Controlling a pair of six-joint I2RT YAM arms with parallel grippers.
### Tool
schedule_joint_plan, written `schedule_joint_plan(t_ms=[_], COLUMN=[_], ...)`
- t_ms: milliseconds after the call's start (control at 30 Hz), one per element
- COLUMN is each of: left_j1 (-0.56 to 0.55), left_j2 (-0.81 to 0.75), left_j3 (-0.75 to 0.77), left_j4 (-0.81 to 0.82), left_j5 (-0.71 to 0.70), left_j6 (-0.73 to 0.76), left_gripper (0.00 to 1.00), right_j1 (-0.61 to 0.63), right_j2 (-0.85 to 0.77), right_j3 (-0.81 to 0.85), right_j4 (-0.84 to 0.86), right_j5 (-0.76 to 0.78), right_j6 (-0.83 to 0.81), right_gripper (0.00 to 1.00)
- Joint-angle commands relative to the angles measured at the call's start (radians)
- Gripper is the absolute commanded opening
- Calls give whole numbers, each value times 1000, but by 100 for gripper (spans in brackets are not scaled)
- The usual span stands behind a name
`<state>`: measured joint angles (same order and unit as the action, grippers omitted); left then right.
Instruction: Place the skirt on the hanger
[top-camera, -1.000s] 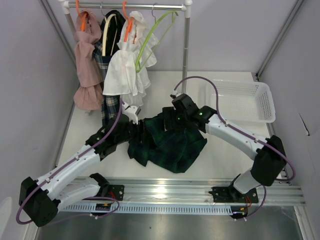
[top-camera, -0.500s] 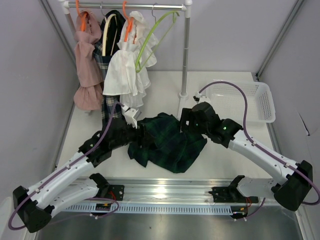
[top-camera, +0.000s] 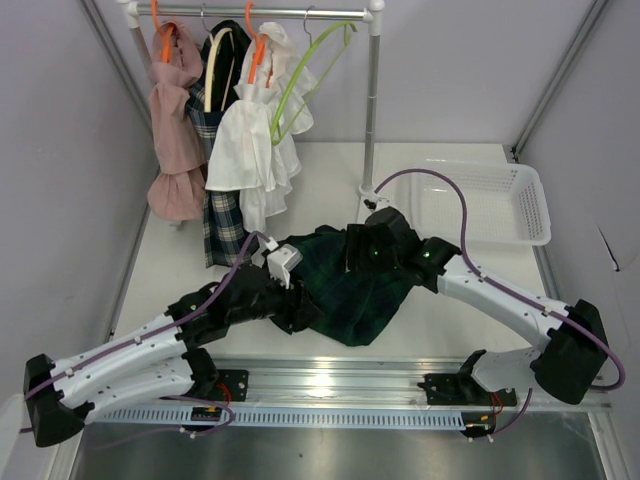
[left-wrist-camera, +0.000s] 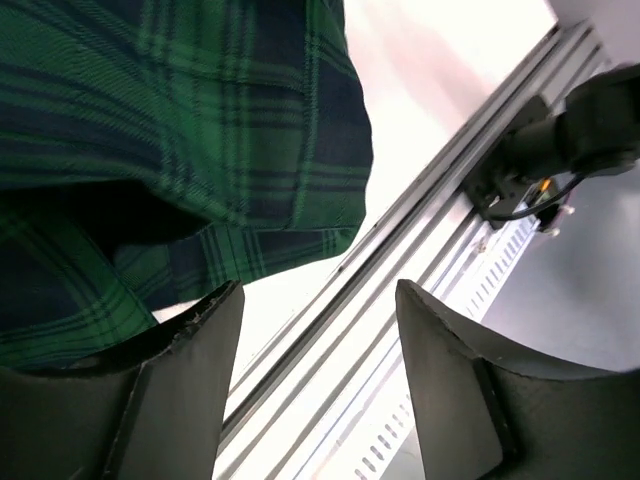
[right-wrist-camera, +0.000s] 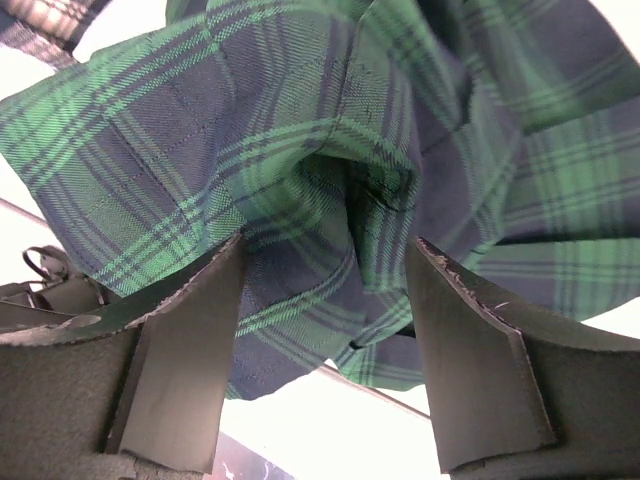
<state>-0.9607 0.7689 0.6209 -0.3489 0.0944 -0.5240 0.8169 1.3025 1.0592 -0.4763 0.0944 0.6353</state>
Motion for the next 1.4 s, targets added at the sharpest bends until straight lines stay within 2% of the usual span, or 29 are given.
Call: schedule_joint_plan(t_ms=[0,67,233,367,467,567,800,933,1133,1267,1333,1367], left_j1=[-38,-44,-58,-62,-64,-75,-170,-248,-334,-365,-374,-374], left_j2=[42,64,131,167,168,178,237,305,435,496,509,517], left_j3=[-4,-12,-20,11,16,36,132,218,362,430,447,453], left_j4=[68,99,169,143,125,90,-8,-94,-244,-330,-349,-360], left_j5=[-91,-90,-165,-199,-222,-248,-426,-617,-807,-915,-959,-966], left_j6=[-51,-74,-102,-125,-123,-108,-39,-5,-2,-14,-13,-14], left_gripper=[73,74,74,74,74,74,74,74,72,68,64,59], right_j1=[24,25,33,30,21,11,16,16,21,27,27,28], right_j2=[33,43,60,69,83,99,141,149,138,130,127,127], right_j3=[31,39,61,88,108,133,208,225,222,228,228,228], right_j4=[50,59,67,61,65,73,59,42,38,28,22,24], right_j5=[-27,-39,-67,-67,-84,-136,-163,-162,-166,-165,-167,-165], right_j6=[12,14,18,14,14,23,33,37,40,33,32,30], right_gripper=[68,66,50,40,27,20,15,13,13,12,12,12])
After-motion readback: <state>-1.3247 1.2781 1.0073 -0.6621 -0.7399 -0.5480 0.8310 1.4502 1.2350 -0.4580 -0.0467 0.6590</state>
